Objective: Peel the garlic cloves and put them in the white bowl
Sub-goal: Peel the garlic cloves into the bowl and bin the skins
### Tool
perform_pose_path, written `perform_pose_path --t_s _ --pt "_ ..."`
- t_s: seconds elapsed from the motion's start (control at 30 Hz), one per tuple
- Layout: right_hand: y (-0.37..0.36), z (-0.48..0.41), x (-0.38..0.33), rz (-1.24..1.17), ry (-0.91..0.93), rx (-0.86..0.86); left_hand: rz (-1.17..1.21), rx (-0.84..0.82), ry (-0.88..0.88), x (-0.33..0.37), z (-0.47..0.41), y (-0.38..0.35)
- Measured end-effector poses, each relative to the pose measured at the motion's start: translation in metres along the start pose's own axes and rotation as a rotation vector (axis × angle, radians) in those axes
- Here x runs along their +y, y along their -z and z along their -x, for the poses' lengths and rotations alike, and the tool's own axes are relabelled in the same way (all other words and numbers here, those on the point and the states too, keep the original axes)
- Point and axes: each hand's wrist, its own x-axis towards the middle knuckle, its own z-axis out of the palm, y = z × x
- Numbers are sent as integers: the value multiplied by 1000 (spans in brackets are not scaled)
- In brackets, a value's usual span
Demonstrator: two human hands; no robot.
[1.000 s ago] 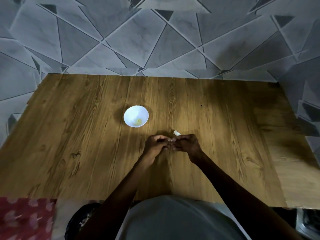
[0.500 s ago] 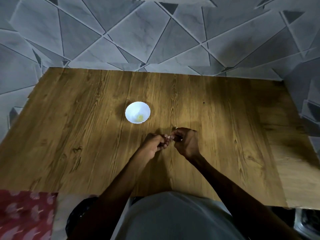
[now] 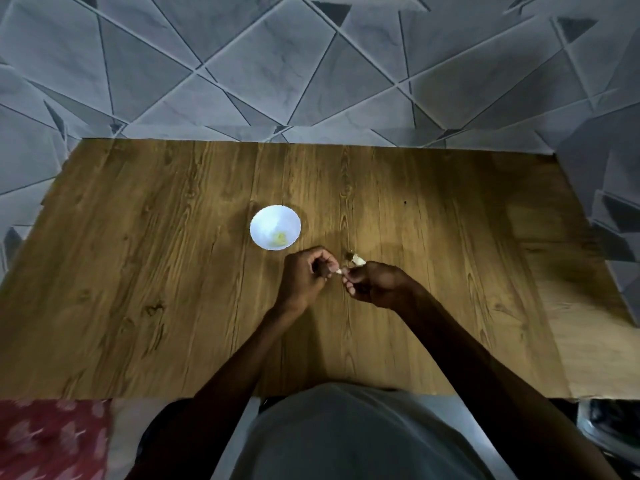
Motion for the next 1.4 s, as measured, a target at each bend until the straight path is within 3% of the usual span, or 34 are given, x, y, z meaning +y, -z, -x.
perform_pose_path --t_s 0.07,0.2,0.27,0.33,0.67,0.93,1.1,1.4 --pt "-4 1 5 130 187 105 72 -49 161 4 2 2" --pt "-13 -5 19 730 846 365 436 -92 663 9 -1 6" --pt "-14 -7 24 890 1041 398 562 -156 779 6 -5 11" --pt "-14 -7 27 914 1108 431 612 -230 803 0 -6 16" --pt "-9 -8 23 892 885 454 209 -360 309 6 -7 30" --pt "-18 -7 18 868 847 484 41 -408 174 6 -15 35" --pt "-25 -9 13 754 811 476 97 -387 243 7 -17 37" --pt "-22 -7 3 713 778 303 477 -498 556 1 -23 48"
